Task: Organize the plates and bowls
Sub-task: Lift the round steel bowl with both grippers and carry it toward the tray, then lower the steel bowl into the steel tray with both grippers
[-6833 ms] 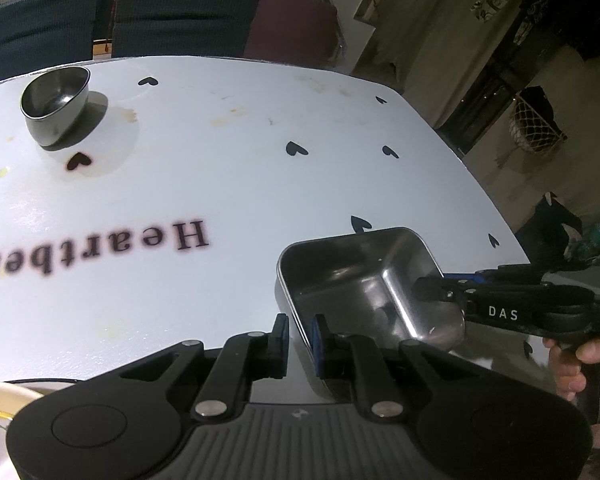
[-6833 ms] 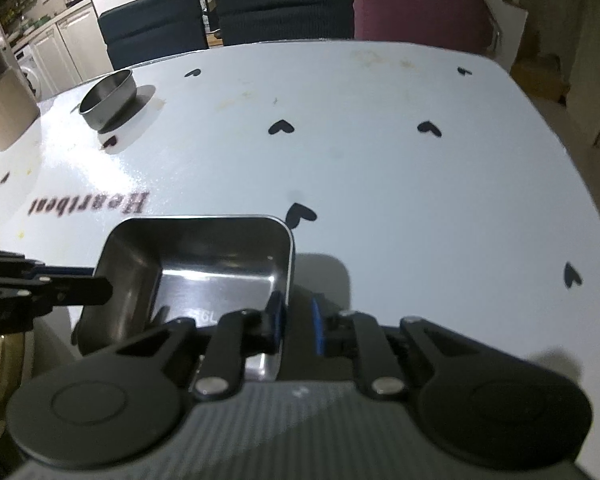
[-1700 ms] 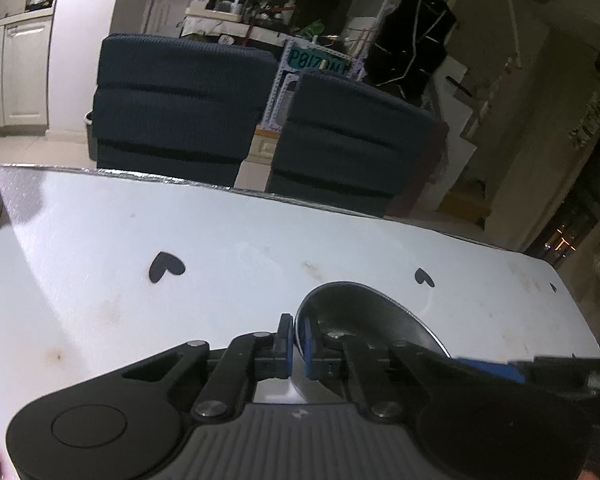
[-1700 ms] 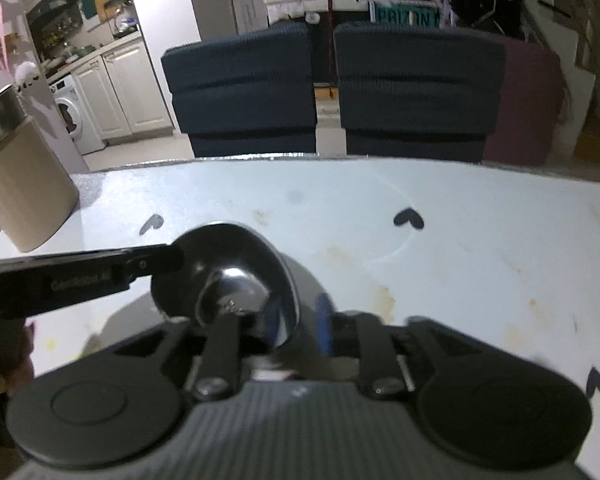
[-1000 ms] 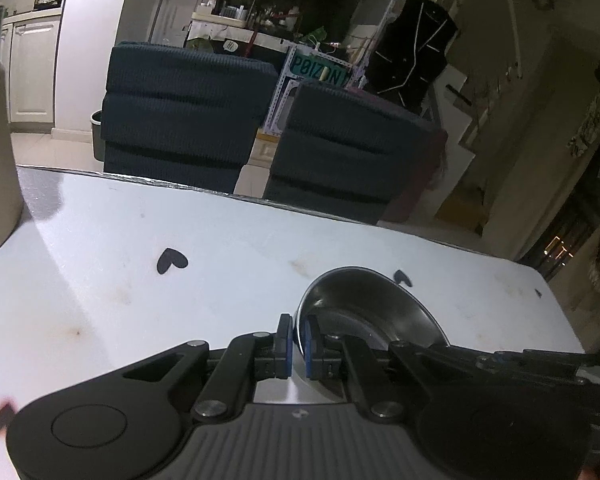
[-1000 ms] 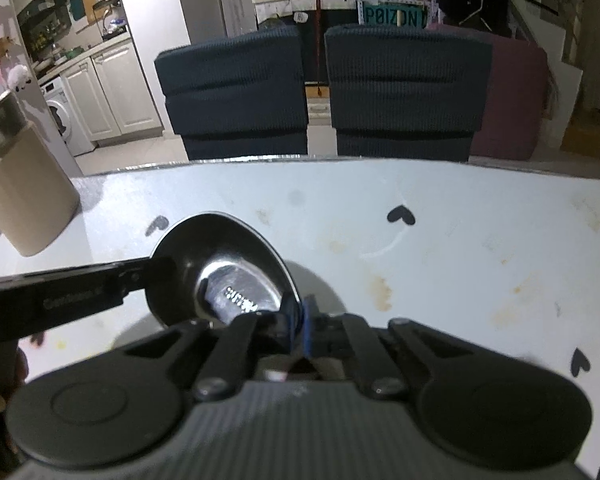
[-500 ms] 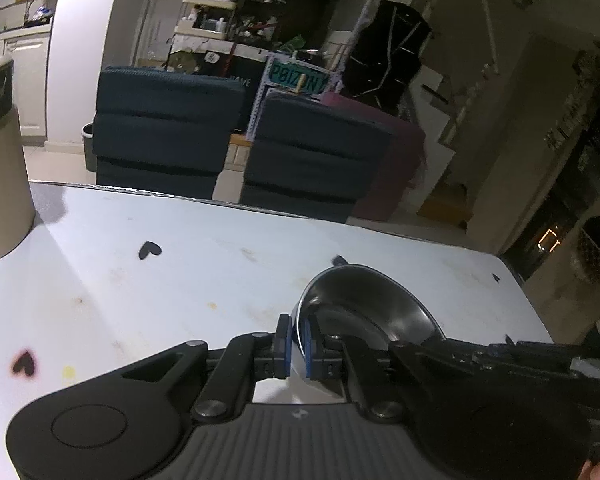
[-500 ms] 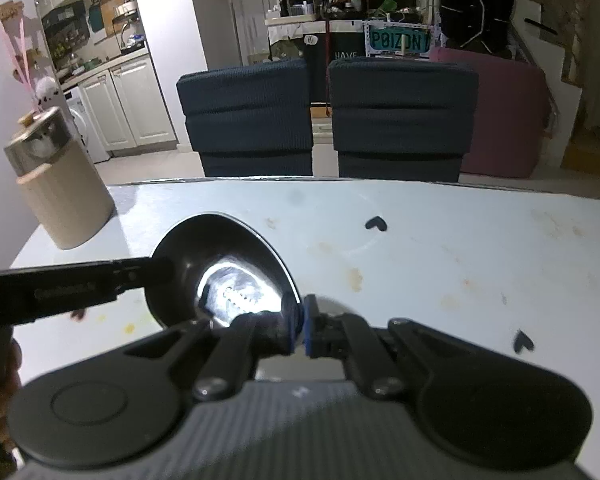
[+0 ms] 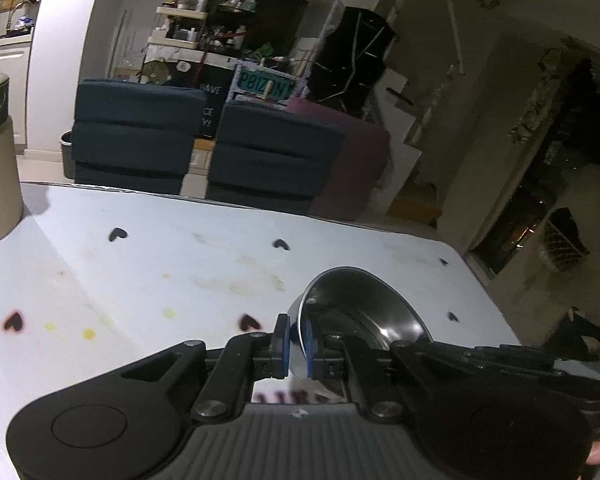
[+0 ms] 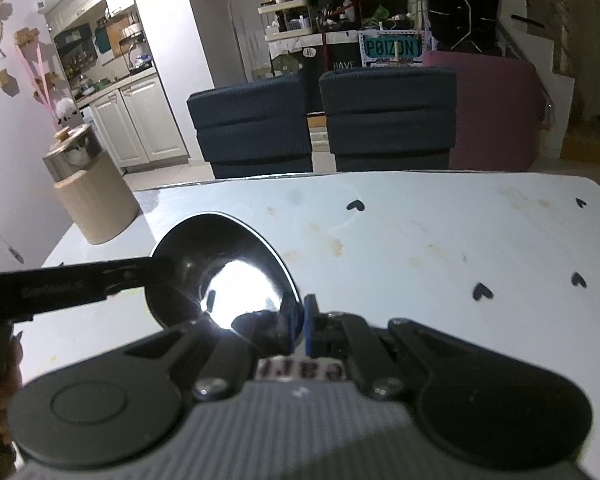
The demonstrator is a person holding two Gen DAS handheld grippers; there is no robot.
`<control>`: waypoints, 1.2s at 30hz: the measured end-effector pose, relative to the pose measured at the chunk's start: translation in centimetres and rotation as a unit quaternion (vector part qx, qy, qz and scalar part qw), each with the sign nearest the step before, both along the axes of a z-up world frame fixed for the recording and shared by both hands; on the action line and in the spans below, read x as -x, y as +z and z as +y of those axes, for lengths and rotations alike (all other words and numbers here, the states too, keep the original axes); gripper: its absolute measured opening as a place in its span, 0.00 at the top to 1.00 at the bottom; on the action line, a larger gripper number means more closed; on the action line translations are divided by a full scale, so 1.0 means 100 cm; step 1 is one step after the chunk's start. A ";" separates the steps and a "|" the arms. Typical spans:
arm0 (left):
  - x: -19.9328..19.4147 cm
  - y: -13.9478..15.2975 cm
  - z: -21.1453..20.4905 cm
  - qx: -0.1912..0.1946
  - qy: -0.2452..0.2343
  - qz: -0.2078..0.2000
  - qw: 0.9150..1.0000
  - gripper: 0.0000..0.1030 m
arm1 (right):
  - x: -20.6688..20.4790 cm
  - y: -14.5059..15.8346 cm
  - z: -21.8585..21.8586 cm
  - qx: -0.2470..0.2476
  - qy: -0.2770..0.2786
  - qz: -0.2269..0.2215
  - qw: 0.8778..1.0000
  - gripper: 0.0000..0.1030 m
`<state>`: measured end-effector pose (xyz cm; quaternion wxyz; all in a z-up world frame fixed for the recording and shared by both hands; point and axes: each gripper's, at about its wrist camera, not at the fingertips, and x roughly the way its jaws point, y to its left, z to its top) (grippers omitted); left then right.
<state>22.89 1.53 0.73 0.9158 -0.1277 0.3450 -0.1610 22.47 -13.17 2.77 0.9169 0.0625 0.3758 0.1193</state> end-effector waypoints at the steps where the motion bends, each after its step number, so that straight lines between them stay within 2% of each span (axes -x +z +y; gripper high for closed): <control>1: 0.004 0.000 -0.004 0.001 -0.003 -0.001 1.000 0.92 | 0.007 0.001 -0.004 -0.001 -0.002 -0.002 1.000 0.95; 8: 0.021 0.002 -0.029 0.007 -0.035 0.000 0.999 0.93 | 0.039 0.003 -0.029 0.009 -0.010 -0.010 1.000 0.95; 16: 0.027 -0.009 -0.077 -0.011 -0.088 0.012 0.996 0.93 | 0.059 -0.004 -0.064 0.017 -0.041 -0.003 0.999 0.95; 24: 0.028 -0.030 -0.117 -0.041 -0.136 0.033 0.989 0.93 | 0.070 -0.018 -0.092 0.030 -0.059 0.019 0.998 0.95; 36: 0.029 -0.058 -0.154 -0.066 -0.163 0.061 0.983 0.93 | 0.075 -0.042 -0.120 0.045 -0.076 0.063 0.994 0.95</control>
